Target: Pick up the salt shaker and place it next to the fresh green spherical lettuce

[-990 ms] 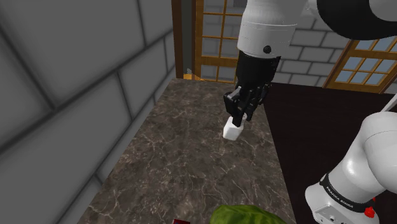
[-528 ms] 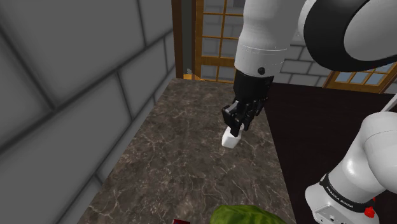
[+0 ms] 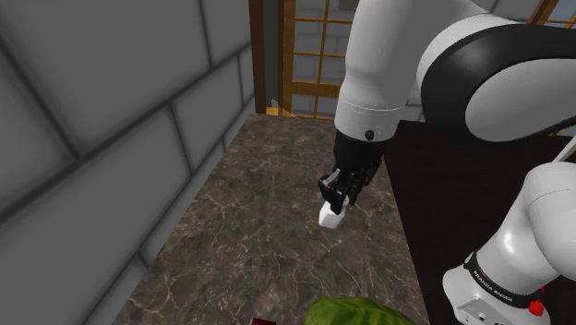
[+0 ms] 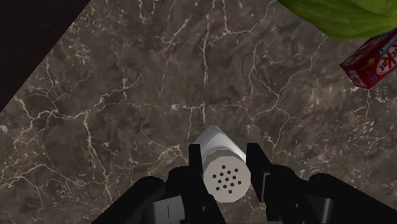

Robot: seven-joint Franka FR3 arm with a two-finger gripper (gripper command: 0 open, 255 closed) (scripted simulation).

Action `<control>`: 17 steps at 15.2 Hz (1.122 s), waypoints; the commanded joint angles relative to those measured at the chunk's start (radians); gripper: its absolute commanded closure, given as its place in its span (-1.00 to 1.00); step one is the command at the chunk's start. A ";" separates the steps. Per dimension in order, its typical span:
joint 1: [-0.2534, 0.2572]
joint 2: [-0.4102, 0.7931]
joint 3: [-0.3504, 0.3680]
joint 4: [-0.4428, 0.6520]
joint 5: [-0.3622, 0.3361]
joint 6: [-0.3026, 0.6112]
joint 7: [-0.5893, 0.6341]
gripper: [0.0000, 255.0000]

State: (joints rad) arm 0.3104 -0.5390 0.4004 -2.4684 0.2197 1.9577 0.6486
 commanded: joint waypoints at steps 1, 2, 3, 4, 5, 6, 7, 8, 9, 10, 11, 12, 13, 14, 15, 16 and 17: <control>0.001 0.005 0.004 -0.022 0.003 0.028 -0.001 1.00; 0.001 0.010 0.007 -0.032 0.004 0.042 -0.001 1.00; 0.001 0.014 0.010 -0.043 0.005 0.057 -0.001 1.00; 0.001 0.019 0.013 -0.053 0.007 0.072 -0.001 1.00; 0.002 0.024 0.016 -0.063 0.008 0.087 -0.001 1.00; 0.002 0.030 0.019 -0.072 0.009 0.102 -0.001 1.00; 0.002 0.035 0.022 -0.082 0.010 0.117 0.000 1.00; 0.002 0.041 0.025 -0.091 0.011 0.133 0.000 1.00; 0.002 0.048 0.028 -0.100 0.012 0.148 0.000 1.00; 0.001 0.055 0.031 -0.109 0.013 0.164 0.001 1.00; 0.001 0.062 0.034 -0.118 0.013 0.179 0.001 1.00; 0.001 0.069 0.038 -0.126 0.014 0.195 0.002 1.00; 0.001 0.077 0.041 -0.134 0.015 0.211 0.003 1.00; 0.000 0.085 0.044 -0.143 0.015 0.227 0.003 1.00; 0.000 0.093 0.048 -0.150 0.015 0.243 0.004 1.00; -0.001 0.096 0.049 -0.153 0.016 0.248 0.004 1.00; -0.001 0.096 0.049 -0.153 0.016 0.248 0.004 1.00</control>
State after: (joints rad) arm 0.3102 -0.4458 0.4482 -2.6192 0.2354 2.2006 0.6531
